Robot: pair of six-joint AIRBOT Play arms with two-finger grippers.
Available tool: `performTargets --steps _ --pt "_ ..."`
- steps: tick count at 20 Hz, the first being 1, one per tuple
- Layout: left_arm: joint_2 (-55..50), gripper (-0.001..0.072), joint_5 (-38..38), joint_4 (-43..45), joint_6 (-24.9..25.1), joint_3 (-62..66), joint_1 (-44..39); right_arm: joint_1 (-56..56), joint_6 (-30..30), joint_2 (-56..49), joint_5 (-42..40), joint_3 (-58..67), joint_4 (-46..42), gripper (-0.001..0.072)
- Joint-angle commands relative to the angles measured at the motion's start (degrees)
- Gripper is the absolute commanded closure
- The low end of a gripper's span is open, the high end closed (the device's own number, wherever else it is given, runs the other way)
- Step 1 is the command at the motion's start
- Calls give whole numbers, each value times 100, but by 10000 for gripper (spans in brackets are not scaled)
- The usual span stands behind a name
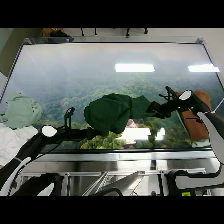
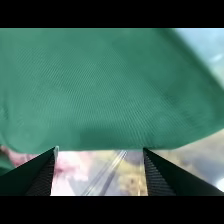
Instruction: Fold the shirts.
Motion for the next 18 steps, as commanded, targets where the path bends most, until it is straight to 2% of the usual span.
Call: performTargets --steps 1,4,5,8,9,10,11,12,13,15,18 --pt "-728 10 562 7 -46 337 -435 -170 -59 -170 -55 59 4 118" --pt "-1394 11 702 33 -22 876 -728 -179 -63 -398 -310 59 70 132" --pt "-1580 33 667 28 -20 1016 -772 -181 -216 -522 -363 59 258 132" --pt "-1818 431 518 31 -20 1268 -782 -179 -1054 -852 -407 61 1401 137" --pt "-1810 536 514 28 -17 1311 -758 -179 -1268 -938 -457 61 1788 137" --pt "-1810 604 509 33 -15 1353 -726 -179 -1473 -1023 -531 61 2162 140" --pt "-1803 654 507 17 -17 1360 -675 -179 -1644 -1093 -555 61 2457 183" --pt "-1784 690 444 31 -15 1353 -610 -179 -1884 -1150 -535 61 2717 403" --pt "-1742 691 352 26 -15 1346 -544 -179 -2129 -1176 -535 61 2855 544" --pt "-1541 691 201 28 -15 1346 -398 -181 -2426 -1180 -535 63 3097 689" --pt "-870 692 162 20 -17 1353 -114 -205 -2811 -1121 20 284 3576 690"
